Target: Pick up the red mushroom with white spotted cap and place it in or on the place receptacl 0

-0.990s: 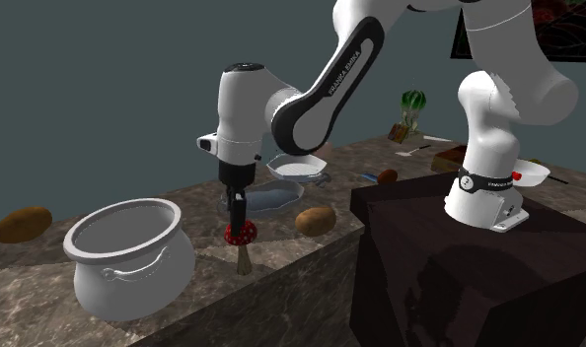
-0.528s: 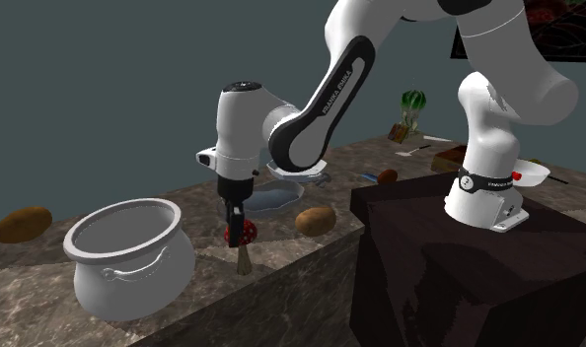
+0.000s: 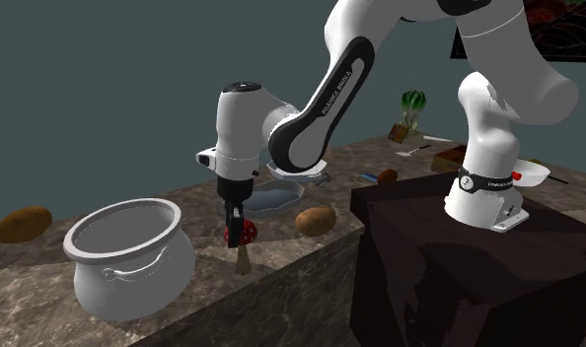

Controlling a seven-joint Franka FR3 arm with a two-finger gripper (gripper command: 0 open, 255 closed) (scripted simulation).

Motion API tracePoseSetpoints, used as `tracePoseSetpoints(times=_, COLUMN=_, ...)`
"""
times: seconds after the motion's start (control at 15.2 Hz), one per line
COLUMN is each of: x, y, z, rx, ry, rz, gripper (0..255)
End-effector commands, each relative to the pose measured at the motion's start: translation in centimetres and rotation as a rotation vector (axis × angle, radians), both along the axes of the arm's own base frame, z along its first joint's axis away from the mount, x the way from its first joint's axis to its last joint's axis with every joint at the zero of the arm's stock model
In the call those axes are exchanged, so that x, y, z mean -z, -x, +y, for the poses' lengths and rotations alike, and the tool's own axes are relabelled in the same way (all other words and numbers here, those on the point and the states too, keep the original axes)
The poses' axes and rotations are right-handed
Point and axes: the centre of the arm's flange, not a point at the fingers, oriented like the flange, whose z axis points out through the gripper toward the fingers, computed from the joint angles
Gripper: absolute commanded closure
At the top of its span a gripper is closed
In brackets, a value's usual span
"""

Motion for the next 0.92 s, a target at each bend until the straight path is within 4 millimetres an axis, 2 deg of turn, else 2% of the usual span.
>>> tracePoseSetpoints(times=0.0, x=0.0, y=0.0, z=0.0, rx=0.000, ry=0.000, rz=0.001, gripper=255)
tracePoseSetpoints(times=0.46, x=0.0, y=0.0, z=0.0, rx=0.000, ry=0.000, rz=0.001, gripper=255)
tracePoseSetpoints(times=0.86, x=-3.1, y=0.0, z=0.0, rx=0.000, ry=0.000, rz=0.001, gripper=255)
